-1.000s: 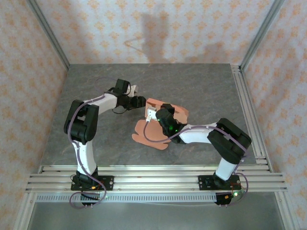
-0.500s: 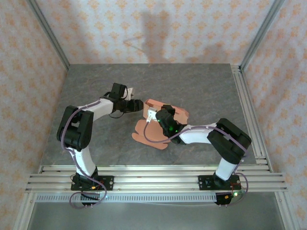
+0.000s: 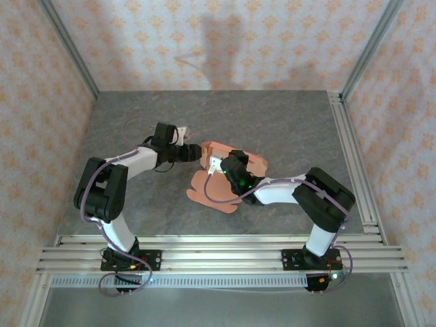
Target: Fold the paper box
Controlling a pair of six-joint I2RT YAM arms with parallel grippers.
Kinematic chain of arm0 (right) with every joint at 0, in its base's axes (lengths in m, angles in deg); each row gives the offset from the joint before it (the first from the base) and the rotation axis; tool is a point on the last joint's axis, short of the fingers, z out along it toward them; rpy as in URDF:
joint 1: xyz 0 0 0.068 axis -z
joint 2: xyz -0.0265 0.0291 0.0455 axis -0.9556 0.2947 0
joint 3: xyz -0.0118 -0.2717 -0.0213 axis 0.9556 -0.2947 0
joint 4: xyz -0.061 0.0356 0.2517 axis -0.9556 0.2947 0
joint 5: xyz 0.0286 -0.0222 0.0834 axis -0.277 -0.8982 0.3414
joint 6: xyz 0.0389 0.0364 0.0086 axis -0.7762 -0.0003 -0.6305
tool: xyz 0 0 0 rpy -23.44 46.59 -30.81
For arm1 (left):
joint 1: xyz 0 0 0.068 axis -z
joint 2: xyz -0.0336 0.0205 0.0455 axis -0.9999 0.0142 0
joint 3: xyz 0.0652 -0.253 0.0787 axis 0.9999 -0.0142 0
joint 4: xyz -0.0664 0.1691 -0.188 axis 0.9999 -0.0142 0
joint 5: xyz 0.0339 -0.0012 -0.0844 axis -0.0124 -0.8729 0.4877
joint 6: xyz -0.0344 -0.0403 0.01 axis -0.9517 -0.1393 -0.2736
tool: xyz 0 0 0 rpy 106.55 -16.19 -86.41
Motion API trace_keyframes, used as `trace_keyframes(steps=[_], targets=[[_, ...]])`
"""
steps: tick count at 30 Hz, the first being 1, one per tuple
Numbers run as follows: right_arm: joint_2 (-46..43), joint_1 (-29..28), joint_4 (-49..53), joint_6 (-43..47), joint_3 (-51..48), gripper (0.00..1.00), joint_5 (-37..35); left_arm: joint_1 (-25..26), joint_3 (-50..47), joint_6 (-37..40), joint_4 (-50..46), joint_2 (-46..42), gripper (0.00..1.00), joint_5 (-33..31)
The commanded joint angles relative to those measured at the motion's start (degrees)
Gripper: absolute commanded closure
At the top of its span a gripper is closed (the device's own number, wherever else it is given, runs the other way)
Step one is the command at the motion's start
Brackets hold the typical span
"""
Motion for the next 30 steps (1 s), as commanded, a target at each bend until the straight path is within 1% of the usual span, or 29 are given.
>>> trace_keyframes(steps=[1,6,8,9,19,23,30], targets=[[0.7,-0.2,1.2,-1.3,0.9,1.00,-0.5,0.8,0.6,2.3,1.7,0.0,0.35,1.5],[0.8,-0.2,1.8,-1.6,1.2,1.00,-0.4,1.7,2.4,3.9,0.7,1.5,0.36,3.1],[0.9,-0.2,2.0,-1.9,1.2,1.00,-0.4,2.0,3.0,4.8,-0.3,1.9,0.41,4.1],[0.9,-0.2,2.1,-1.9,1.2,1.00,-0.4,2.1,3.1,5.2,-0.6,2.1,0.41,4.6],[1.7,-0.1,2.5,-2.5,1.9,1.00,0.0,2.7,2.7,6.9,-1.1,1.5,0.42,6.1],[1.8,-0.1,2.7,-2.6,2.1,1.00,0.3,2.9,3.6,7.5,-2.0,2.1,0.42,8.4],[2.0,-0.1,2.9,-3.0,2.3,1.00,0.3,2.9,3.6,9.7,-4.8,0.4,0.42,7.6]])
